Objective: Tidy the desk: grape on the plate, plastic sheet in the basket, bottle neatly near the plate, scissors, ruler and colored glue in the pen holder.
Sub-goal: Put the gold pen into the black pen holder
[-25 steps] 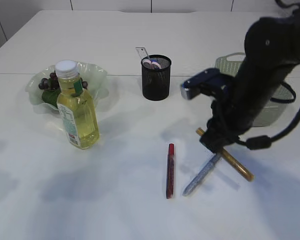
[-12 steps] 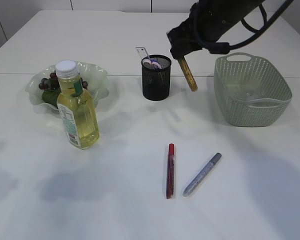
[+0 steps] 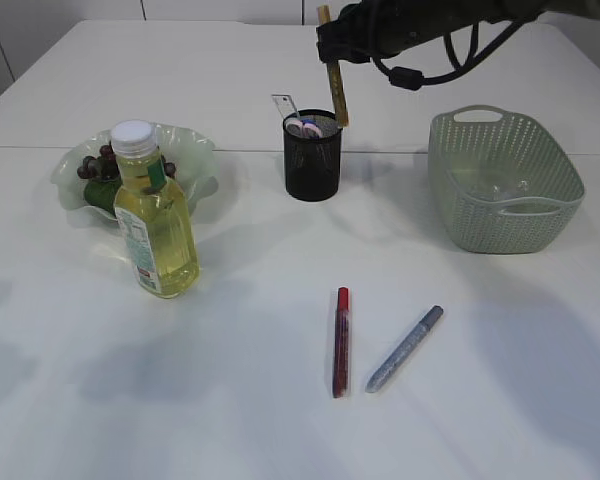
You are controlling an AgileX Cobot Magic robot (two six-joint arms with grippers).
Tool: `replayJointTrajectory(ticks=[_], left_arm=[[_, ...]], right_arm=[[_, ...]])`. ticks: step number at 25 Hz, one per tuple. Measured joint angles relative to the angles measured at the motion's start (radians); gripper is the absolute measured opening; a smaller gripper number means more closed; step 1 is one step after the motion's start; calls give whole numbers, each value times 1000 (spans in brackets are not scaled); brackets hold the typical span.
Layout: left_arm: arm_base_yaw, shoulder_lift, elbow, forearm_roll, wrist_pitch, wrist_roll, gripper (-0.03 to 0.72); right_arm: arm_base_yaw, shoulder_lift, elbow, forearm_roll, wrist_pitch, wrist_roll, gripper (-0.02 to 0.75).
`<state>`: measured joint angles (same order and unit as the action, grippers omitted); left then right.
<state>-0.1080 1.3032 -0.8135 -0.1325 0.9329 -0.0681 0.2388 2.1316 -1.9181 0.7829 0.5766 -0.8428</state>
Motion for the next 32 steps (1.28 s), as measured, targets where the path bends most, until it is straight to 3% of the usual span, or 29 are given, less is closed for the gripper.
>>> replayJointTrajectory(ticks=[8, 28, 32], left_arm=[[0, 0, 0, 0, 0, 0, 434], [0, 0, 0, 2, -2, 0, 434], [0, 0, 0, 2, -2, 0, 434]], right_arm=[[-2, 189, -156, 295, -80, -257, 108], [-6, 287, -218, 425, -223, -422, 110], [-6, 299, -218, 501, -227, -432, 183]])
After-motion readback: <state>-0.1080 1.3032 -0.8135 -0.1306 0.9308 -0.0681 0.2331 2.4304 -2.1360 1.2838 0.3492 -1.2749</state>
